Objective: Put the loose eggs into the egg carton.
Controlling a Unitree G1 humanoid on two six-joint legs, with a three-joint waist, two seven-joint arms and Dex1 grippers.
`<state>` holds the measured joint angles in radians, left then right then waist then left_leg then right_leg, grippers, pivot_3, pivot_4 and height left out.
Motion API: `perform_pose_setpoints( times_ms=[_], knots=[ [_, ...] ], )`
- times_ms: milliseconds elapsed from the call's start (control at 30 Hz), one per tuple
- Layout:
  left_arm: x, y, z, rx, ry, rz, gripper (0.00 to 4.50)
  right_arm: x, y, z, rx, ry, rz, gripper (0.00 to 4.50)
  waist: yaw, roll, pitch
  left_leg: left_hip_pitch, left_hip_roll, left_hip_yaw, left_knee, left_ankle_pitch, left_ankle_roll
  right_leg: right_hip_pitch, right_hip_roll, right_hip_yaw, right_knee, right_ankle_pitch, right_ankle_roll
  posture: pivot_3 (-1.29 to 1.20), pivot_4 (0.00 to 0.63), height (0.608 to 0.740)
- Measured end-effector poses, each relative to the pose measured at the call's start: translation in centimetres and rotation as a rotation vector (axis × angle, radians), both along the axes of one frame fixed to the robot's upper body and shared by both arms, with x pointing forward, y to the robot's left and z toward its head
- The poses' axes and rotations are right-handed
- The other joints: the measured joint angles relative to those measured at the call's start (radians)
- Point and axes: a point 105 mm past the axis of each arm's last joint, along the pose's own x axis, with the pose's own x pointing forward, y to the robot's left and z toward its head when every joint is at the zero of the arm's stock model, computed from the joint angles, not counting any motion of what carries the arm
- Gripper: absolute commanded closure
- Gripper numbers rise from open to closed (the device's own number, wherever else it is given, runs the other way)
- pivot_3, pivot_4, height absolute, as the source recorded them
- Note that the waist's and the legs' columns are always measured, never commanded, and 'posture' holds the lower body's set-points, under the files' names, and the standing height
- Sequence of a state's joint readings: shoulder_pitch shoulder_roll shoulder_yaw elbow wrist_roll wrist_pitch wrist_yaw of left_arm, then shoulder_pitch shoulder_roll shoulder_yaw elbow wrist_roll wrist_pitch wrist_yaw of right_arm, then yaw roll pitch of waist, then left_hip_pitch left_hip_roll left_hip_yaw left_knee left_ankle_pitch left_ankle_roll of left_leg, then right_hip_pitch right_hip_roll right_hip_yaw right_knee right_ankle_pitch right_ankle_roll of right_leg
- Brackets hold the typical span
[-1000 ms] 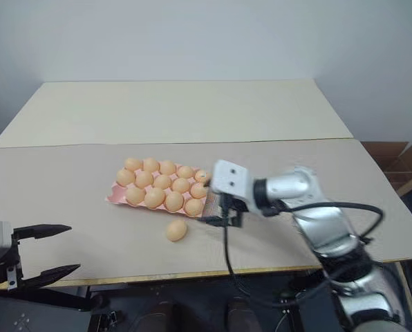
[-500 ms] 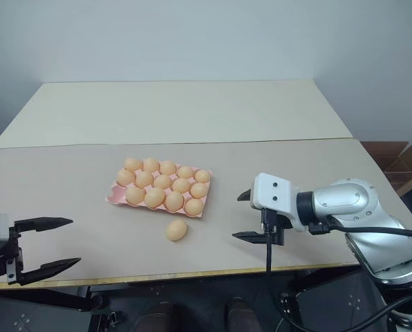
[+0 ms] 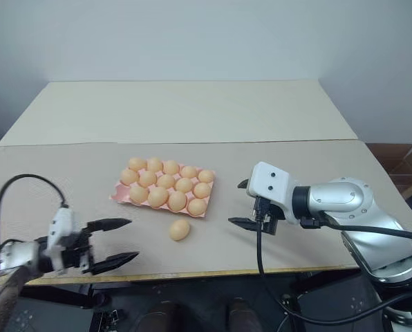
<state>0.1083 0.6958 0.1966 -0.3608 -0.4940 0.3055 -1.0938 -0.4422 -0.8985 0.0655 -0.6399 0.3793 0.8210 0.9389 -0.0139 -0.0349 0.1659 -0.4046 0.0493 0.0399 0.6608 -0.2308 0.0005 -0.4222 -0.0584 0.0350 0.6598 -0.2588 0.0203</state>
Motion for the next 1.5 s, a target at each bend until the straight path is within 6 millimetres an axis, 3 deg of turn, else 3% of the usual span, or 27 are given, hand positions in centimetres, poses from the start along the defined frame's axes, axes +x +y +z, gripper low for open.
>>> perform_pose_setpoints(
  times_ms=[300,567,767,867,1000,1100,1300,1500],
  knots=[
    [1.8,-2.7,-2.4,0.028,0.01,-0.044,0.0,-0.5,-0.3,0.3,-0.007,-0.018,-0.044,0.02,0.002,0.0,0.0,-0.001,0.0,0.0,0.0,0.0,0.0,0.0,0.0,0.0,-0.001,0.0,0.0,0.0,0.15,0.74],
    [3.3,-6.2,-3.0,-0.011,-0.012,-0.118,0.0,-0.6,-1.1,0.1,-0.03,-0.033,-0.096,0.02,0.003,0.0,0.0,-0.001,-0.001,0.0,0.0,0.0,0.0,0.0,0.0,0.0,-0.001,0.0,0.001,0.0,0.15,0.74],
    [4.0,-7.2,-3.0,-0.011,-0.022,-0.125,0.0,-0.6,-1.2,0.1,-0.034,-0.042,-0.114,0.02,0.001,0.0,0.0,0.0,0.0,-0.001,0.0,0.0,0.0,0.0,0.0,0.0,-0.001,0.0,0.001,0.0,0.15,0.74],
    [4.1,-7.0,-3.6,0.017,-0.004,-0.123,0.54,-0.6,-1.4,-0.3,-0.038,-0.036,-0.131,0.0,0.001,0.0,0.0,-0.001,-0.001,-0.001,0.0,0.0,0.0,0.001,0.0,0.001,-0.001,0.001,0.001,0.0,0.15,0.74],
    [4.2,-7.1,-3.6,0.016,-0.003,-0.135,1.87,-0.5,-1.5,-0.3,-0.036,-0.043,-0.144,0.0,0.002,0.0,0.0,-0.001,-0.001,-0.001,0.0,0.0,0.0,0.0,0.0,0.0,-0.001,0.0,0.001,0.0,0.15,0.74],
    [4.2,-7.3,-3.5,0.002,-0.003,-0.134,2.61,-0.4,-1.6,-0.3,-0.036,-0.047,-0.149,0.0,0.002,0.0,0.0,-0.001,-0.001,-0.001,0.0,0.0,0.0,0.001,0.0,0.0,-0.001,0.0,0.001,0.0,0.15,0.74],
    [3.5,-7.0,-3.1,-0.019,0.003,-0.148,2.74,-0.4,-1.5,-0.4,-0.041,-0.051,-0.148,0.0,-0.001,0.0,0.0,-0.001,0.0,-0.001,0.0,0.0,0.0,0.0,0.0,0.001,-0.001,0.0,0.001,0.0,0.15,0.74],
    [2.3,-4.6,0.2,-0.052,-0.006,-0.207,2.74,0.0,-1.6,-0.3,-0.039,-0.055,-0.154,0.0,0.0,0.0,0.0,0.0,0.0,0.0,0.001,0.0,0.0,0.0,0.0,0.001,0.0,0.0,0.001,0.0,0.15,0.74]
  ],
)
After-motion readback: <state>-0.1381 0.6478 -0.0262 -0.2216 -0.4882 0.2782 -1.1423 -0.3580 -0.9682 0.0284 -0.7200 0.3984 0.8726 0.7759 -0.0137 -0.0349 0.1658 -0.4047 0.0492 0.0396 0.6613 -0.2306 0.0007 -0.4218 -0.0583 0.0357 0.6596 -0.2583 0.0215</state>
